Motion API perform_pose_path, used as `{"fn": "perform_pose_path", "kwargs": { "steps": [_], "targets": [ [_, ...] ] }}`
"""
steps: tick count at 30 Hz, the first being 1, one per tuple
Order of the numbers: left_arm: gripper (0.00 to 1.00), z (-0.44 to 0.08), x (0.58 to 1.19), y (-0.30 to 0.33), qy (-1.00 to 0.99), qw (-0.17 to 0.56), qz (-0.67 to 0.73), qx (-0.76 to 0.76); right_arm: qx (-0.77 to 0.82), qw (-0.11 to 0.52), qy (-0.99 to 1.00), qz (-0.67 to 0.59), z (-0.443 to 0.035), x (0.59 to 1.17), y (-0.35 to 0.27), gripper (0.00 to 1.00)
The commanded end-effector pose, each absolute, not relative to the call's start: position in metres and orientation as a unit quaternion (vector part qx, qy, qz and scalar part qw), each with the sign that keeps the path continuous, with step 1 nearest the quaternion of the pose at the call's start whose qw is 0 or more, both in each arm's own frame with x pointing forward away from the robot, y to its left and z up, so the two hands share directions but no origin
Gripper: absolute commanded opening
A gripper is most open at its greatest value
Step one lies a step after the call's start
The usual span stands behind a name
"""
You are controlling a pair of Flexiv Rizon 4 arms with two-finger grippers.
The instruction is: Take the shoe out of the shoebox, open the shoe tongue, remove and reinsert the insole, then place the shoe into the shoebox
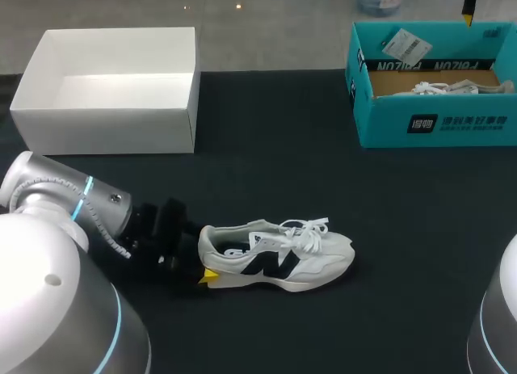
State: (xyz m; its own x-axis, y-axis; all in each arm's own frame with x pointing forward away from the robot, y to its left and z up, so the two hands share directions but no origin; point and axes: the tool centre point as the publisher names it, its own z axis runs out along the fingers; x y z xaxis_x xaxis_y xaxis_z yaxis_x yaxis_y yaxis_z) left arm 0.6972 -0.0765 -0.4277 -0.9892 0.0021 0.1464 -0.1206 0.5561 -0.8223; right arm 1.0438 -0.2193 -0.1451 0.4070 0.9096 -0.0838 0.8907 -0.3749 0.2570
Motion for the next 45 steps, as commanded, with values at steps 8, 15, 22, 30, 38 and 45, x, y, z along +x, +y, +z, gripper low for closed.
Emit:
{"fn": "perform_pose_path", "kwargs": {
  "steps": [8,15,22,30,38,45],
  "targets": [
    [0.0,-0.432,0.7,-0.076,-0.88,0.066,0.469,0.034,0.828,0.132,0.543,0.036,-0.145,1.044,-0.219,1.0],
    [0.0,-0.432,0.7,-0.076,-0.88,0.066,0.469,0.034,0.822,0.134,0.553,0.03,-0.157,1.052,-0.197,1.0],
    [0.0,-0.432,0.7,-0.076,-0.88,0.066,0.469,0.034,0.824,0.14,0.548,0.03,-0.168,1.031,-0.137,1.0],
    [0.0,-0.432,0.7,-0.076,-0.88,0.066,0.469,0.034,0.821,0.13,0.554,0.041,-0.182,0.987,-0.072,1.0],
    [0.0,-0.432,0.7,-0.076,-0.88,0.066,0.469,0.034,0.808,0.085,0.581,0.035,-0.203,0.945,-0.016,1.0],
    [0.0,-0.432,0.7,-0.076,-0.88,0.066,0.469,0.034,0.81,0.054,0.584,0.007,-0.229,0.909,0.022,1.0]
  ]
}}
